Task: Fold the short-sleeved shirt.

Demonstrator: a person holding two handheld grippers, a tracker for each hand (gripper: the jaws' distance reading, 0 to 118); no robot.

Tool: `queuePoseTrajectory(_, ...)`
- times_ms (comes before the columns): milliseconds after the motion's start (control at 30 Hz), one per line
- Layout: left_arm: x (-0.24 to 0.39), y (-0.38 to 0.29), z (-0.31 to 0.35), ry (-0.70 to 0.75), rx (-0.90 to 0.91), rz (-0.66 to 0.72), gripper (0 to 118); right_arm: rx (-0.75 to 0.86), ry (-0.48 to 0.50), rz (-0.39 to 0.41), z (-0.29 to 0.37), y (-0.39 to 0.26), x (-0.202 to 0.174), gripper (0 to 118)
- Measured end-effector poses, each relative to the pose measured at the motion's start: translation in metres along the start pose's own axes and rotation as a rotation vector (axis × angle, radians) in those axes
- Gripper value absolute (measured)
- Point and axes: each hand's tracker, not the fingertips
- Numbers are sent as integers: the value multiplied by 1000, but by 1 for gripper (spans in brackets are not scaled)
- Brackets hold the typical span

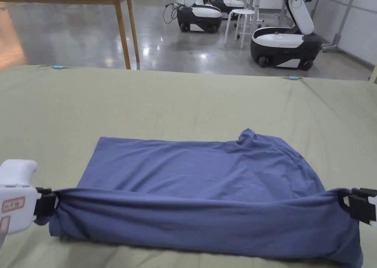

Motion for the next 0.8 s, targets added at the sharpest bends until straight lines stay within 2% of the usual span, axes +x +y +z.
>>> queuePoseTrajectory(133,-7,38,-40,-15,-21,18,2,-25,-27,33,-45,34,4,6)
queuePoseTrajectory(367,-9,52,-106,-13,-103,31,2,-113,-10,-8,-112,42,13,6)
queuePoseTrajectory(400,-11,51,-112,-24,-114,38,3,-143,16,-50,-119,40,16,10)
queuePoseTrajectory(433,-12,50,-116,-28,-116,50,7,-163,36,-82,-123,38,20,28)
queuePoseTrajectory(467,-13,48,-117,-33,-114,61,21,-172,33,-117,-123,35,23,61)
queuePoseTrajectory(500,-14,45,-117,-30,-113,67,70,-175,25,-118,-124,31,27,105)
queuePoseTrajectory(533,-16,43,-116,-17,-119,83,108,-179,19,-106,-121,28,28,118)
queuePoseTrajectory(567,-18,38,-113,12,-124,97,118,-155,-9,-86,-111,22,29,118)
queuePoseTrajectory(600,-30,33,-110,19,-82,109,111,-123,-18,-70,-103,18,31,117)
queuePoseTrajectory(667,-37,28,-97,45,-71,144,105,-134,-36,-69,-88,12,34,114)
queuePoseTrajectory(700,-39,23,-87,51,-62,157,99,-131,-53,-77,-76,6,36,102)
queuePoseTrajectory(733,-38,17,-73,50,-43,165,85,-119,-57,-83,-66,0,38,81)
queuePoseTrajectory(767,-37,14,-66,53,-42,162,62,-99,-57,-93,-58,-3,39,49)
queuePoseTrajectory(800,-35,10,-59,60,-36,157,3,-86,-64,-109,-50,-8,39,10)
